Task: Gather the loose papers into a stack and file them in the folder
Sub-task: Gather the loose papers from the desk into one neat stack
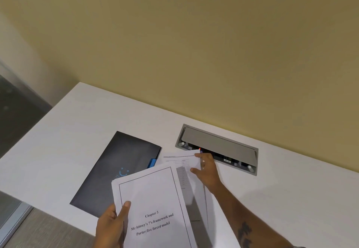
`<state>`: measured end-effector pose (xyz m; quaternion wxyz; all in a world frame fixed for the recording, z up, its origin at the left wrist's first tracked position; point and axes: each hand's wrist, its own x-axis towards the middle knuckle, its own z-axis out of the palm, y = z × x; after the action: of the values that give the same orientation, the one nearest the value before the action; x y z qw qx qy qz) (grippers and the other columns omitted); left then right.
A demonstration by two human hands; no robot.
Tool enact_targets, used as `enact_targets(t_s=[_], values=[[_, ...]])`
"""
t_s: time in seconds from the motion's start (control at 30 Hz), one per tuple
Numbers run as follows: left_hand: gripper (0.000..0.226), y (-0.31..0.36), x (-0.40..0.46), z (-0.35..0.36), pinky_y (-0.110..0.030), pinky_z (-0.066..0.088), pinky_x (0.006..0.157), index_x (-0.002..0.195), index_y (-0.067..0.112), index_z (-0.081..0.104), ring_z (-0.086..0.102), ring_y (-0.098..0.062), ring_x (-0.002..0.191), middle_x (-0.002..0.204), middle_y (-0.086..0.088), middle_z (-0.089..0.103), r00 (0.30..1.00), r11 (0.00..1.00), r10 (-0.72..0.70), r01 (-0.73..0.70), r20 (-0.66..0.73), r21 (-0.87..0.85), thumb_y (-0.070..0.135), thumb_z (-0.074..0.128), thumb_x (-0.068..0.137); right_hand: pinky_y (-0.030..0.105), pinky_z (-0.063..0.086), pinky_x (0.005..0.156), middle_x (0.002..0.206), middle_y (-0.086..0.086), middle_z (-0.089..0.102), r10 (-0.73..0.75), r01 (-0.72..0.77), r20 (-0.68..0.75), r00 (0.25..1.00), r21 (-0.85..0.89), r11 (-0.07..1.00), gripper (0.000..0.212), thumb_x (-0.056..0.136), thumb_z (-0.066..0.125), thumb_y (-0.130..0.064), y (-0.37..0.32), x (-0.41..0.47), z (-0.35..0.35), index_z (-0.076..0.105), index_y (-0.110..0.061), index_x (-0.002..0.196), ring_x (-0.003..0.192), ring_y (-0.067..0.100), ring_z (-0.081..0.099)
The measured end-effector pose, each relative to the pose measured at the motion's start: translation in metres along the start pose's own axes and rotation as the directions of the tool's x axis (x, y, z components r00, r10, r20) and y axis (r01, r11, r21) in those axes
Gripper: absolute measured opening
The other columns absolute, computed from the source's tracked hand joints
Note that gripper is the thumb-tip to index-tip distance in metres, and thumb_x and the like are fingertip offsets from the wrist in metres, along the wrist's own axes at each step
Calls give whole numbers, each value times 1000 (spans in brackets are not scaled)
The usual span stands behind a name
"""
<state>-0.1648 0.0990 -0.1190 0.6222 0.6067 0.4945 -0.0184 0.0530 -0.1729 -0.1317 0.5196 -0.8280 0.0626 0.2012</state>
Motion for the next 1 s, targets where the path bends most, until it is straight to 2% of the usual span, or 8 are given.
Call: enact_targets(t_s=[0.07,0.27,0.4,0.57,0.63,0.8,0.9,1.0], values=[[11,3,-5,4,-57,60,94,98,45,79,80,-30,96,98,5,85,1000,1000,7,-7,5,-14,37,77,92,23,55,95,145,11,48,-32,32,-2,999,-77,997,61,85,84,7,5,-9,-1,63,-8,139,130,31,57],[17,17,-20,18,-58,59,96,110,22,78,79,-34,99,102,-2,85,997,994,7,1,71,-111,27,75,95,23,42,109,158,6,48,-58,54,-86,995,-47,997,52,94,74,6,16,-40,-19,65,-18,139,150,25,45],[15,29,-30,26,-55,60,94,111,20,78,80,-34,95,104,-6,84,991,989,25,-5,135,-148,20,72,98,38,38,126,159,-1,53,-65,62,-141,988,-20,998,48,99,67,4,23,-63,-38,69,-25,138,158,18,33],[18,46,-44,37,-48,62,84,116,17,75,82,-31,92,107,-10,84,973,983,47,-5,225,-184,18,69,99,19,39,110,127,-50,49,-92,94,-160,983,3,996,60,99,70,-3,13,-89,-73,68,-59,119,134,-6,48],[19,54,-49,41,-48,62,83,118,16,75,81,-33,93,107,-11,83,965,983,61,-14,256,-181,18,68,100,16,41,106,117,-60,55,-82,87,-126,989,40,995,62,99,73,-6,7,-98,-88,70,-66,114,119,-21,53],[21,73,-61,57,-52,63,84,120,12,73,79,-41,98,110,-16,82,939,987,67,-13,339,-160,16,64,102,19,43,113,132,-39,68,-76,76,-9,997,228,971,52,97,76,-5,-4,-113,-116,76,-49,124,128,-13,58],[19,78,-65,65,-45,65,72,118,7,72,81,-37,89,105,-18,82,924,991,61,-11,377,-135,14,63,103,10,56,90,132,-36,69,-81,61,44,996,338,939,50,96,77,-4,-9,-121,-121,77,-45,124,128,-15,59],[19,76,-64,74,-46,64,76,118,7,72,81,-37,88,104,-19,82,908,994,29,17,418,-105,15,63,103,7,53,76,139,-31,66,-68,35,71,995,389,921,47,95,78,-6,-8,-125,-119,77,-43,125,134,-10,52]])
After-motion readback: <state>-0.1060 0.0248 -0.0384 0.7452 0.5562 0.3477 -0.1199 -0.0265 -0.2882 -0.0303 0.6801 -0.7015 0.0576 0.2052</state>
